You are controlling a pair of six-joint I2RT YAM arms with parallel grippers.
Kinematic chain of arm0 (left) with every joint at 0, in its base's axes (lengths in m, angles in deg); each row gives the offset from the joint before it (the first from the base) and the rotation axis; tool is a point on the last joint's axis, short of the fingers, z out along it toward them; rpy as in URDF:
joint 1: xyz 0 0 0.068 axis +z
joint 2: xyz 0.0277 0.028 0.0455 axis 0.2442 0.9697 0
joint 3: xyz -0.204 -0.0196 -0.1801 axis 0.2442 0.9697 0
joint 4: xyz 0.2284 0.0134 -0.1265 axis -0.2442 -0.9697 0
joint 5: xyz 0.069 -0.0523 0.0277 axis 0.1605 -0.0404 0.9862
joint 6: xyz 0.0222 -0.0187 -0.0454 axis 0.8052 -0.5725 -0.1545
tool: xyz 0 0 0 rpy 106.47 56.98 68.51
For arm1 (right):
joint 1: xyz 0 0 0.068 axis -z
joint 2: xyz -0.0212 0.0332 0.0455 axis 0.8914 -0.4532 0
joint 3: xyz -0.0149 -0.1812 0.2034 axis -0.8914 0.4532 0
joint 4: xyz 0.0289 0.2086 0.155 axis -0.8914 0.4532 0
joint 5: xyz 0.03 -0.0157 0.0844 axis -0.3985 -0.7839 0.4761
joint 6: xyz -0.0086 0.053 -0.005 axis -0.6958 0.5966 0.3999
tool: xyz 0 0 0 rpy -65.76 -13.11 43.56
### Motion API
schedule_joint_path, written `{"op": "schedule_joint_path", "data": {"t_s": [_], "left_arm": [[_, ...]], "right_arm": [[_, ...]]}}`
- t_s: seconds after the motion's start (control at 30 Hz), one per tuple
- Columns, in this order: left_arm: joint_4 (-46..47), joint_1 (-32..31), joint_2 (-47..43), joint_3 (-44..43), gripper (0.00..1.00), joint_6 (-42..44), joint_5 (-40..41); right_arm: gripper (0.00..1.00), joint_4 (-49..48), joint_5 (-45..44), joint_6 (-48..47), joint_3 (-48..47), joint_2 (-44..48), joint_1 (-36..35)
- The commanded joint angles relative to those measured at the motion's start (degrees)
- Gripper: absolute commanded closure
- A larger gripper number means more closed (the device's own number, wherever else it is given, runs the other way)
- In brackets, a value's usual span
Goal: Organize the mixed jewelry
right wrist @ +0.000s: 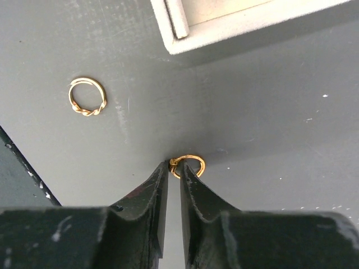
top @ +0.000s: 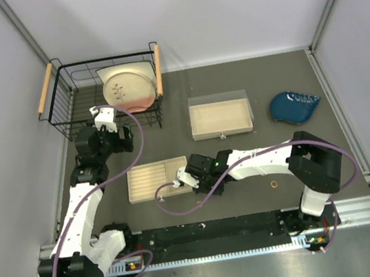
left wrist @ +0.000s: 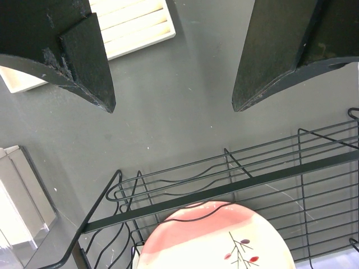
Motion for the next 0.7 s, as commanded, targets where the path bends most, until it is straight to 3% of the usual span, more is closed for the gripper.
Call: {"op": "schedule_joint_path", "data": {"t_s": [0.0,0.13,0.27,0.47,0.67], "left_arm": [[2.70,0.48,-1.19,-0.38,0.09,0.91,-1.41],[3.40,0.48,-1.37,-0.12,0.09,1.26,-2.73],[3.40,0.57,-1.20,-0.38,0.09,2.31,-7.81],[-1.95,0.75,2.05,-5.48,0.12,2.84,-26.52],[0.93,0.75,2.15,-5.57,0.19,1.18,-41.12]], "right_arm": [[0.88,-0.94,-0.71,-0.47,-0.39,-2.16,-0.86],[1.00,-0.77,-0.71,-1.00,-0.56,-0.93,-0.86],[1.00,-0.07,0.69,-2.49,-1.96,2.67,0.01],[1.00,6.96,10.25,-8.55,-7.23,11.54,2.39],[1.00,15.83,20.19,-13.74,-14.26,18.84,5.72]]}}
